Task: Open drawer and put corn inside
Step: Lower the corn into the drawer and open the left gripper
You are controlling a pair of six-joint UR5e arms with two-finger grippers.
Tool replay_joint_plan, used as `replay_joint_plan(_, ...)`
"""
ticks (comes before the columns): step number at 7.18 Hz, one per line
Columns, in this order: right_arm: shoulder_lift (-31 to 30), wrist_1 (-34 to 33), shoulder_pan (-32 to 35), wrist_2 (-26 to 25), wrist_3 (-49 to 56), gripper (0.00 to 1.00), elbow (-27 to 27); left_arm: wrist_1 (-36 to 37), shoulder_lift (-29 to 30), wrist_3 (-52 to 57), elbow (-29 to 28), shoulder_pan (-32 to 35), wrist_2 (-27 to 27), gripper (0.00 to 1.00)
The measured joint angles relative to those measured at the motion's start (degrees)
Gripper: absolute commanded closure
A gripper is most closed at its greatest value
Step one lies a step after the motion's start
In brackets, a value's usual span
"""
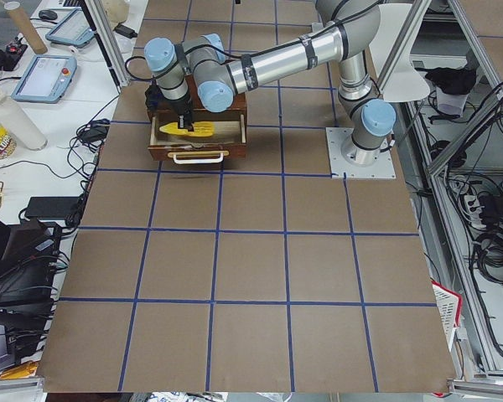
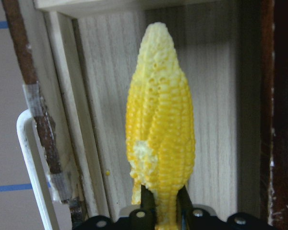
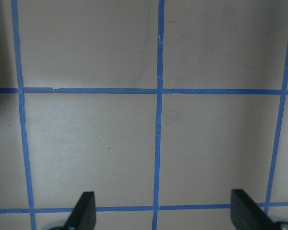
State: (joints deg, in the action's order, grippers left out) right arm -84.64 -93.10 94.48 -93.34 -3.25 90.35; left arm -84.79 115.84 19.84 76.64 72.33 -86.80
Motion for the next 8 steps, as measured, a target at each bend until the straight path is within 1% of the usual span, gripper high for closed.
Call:
replay_joint_plan(1, 0.0, 0.0, 0.0, 0.0, 0.0, 0.00, 0.0, 0.2, 0.4, -0.2, 0.1, 0.0, 0.3, 0.74)
replay_joint_plan(2, 0.0, 0.0, 0.0, 0.0, 0.0, 0.00, 0.0, 0.3, 0.8, -0.4, 0.1, 0.0, 1.1, 0.58)
replay_joint_plan(3, 0.0, 0.0, 0.0, -0.1, 0.0, 0.00, 0.0, 0.5, 1.1, -0.5, 0.2, 0.0, 2.0, 0.29)
replay_joint_plan(4, 0.0, 0.0, 0.0, -0.1, 0.0, 0.00, 0.0, 0.5, 1.4, -0.5, 0.2, 0.0, 2.4, 0.05)
replay_joint_plan(5, 0.0, 0.0, 0.0, -0.1, 0.0, 0.00, 0.0, 0.6, 1.7, -0.4, 0.2, 0.0, 2.6, 0.00)
replay_joint_plan(8, 0.0, 0.0, 0.0, -0.1, 0.0, 0.00, 0.0, 0.5, 0.5, 0.0, -0.3, 0.2, 2.1, 0.00)
